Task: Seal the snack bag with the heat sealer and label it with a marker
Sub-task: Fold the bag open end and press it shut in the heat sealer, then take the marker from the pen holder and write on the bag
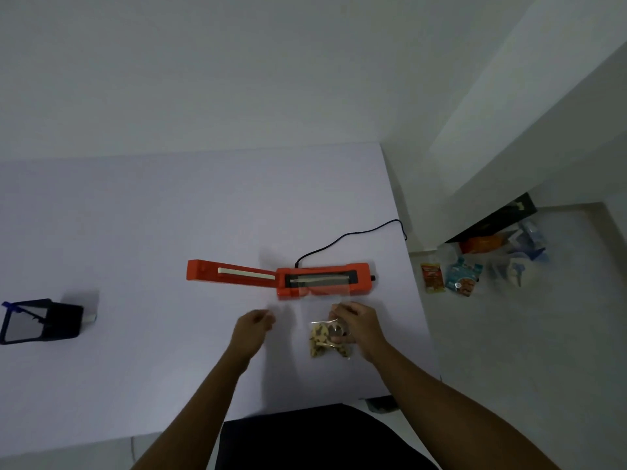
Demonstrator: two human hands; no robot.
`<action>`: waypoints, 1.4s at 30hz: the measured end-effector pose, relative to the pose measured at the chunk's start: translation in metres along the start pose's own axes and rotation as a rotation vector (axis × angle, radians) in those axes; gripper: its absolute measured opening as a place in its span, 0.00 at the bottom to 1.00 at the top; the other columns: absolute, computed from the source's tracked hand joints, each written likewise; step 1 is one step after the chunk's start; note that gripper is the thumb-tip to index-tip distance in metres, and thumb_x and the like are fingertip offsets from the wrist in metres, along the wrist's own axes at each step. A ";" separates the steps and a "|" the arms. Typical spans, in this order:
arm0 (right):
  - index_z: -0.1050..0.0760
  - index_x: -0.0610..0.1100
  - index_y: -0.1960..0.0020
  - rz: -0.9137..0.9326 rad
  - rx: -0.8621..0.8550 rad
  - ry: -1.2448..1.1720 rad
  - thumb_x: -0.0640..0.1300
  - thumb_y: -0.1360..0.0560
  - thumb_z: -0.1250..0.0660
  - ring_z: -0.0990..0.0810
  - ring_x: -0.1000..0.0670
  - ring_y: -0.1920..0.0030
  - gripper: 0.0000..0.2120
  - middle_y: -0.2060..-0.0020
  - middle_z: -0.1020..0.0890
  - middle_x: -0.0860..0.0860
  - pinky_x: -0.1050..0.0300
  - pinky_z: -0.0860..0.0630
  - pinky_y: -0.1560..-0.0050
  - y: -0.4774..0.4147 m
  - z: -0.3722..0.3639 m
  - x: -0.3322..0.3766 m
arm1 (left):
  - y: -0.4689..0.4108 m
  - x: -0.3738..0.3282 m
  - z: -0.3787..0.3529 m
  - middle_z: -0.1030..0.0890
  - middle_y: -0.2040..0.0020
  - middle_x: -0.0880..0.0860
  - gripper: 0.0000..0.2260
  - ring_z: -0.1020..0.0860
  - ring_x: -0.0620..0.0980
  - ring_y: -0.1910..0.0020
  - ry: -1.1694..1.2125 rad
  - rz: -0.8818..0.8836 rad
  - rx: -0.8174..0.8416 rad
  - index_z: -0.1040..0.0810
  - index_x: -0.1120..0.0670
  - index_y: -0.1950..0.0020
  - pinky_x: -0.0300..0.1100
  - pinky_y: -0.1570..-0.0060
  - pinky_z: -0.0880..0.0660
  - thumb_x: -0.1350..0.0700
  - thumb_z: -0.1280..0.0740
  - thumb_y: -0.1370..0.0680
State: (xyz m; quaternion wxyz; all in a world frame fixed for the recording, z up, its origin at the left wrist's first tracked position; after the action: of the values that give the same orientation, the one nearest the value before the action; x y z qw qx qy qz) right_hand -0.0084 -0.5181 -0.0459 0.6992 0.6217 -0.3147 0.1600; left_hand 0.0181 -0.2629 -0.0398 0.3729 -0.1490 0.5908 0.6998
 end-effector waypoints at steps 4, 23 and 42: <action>0.18 0.41 0.52 0.056 -0.017 -0.015 0.41 0.24 0.29 0.15 0.39 0.55 0.04 0.54 0.14 0.39 0.42 0.16 0.61 0.006 0.000 0.006 | 0.008 -0.027 -0.037 0.18 0.48 0.51 0.13 0.21 0.49 0.49 -0.070 -0.142 0.037 0.20 0.54 0.42 0.44 0.48 0.26 0.49 0.39 0.19; 0.16 0.43 0.48 0.221 0.127 0.050 0.45 0.24 0.28 0.14 0.48 0.50 0.08 0.52 0.13 0.46 0.44 0.15 0.60 0.030 -0.008 0.032 | 0.022 -0.061 -0.025 0.17 0.61 0.55 0.08 0.18 0.49 0.60 0.073 -0.438 -0.031 0.22 0.58 0.56 0.39 0.56 0.21 0.58 0.37 0.19; 0.16 0.39 0.48 0.177 0.439 0.258 0.41 0.25 0.27 0.14 0.47 0.49 0.08 0.52 0.13 0.42 0.45 0.16 0.60 0.065 -0.229 0.007 | 0.062 0.048 0.191 0.17 0.62 0.54 0.06 0.17 0.50 0.63 0.134 -0.333 -0.288 0.22 0.57 0.57 0.36 0.61 0.22 0.59 0.35 0.20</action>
State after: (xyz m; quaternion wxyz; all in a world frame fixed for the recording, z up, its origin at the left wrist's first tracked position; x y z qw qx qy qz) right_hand 0.0123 -0.2860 0.0019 0.5652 0.7031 -0.2339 0.3626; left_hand -0.0135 -0.0686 0.0226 0.4181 -0.3424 0.4757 0.6940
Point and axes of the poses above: each hand's wrist, its own y-axis away from the middle knuckle, its own z-axis out of the back of the hand, x = y × z, the point moved 5 cm from there along -y, towards the middle knuckle
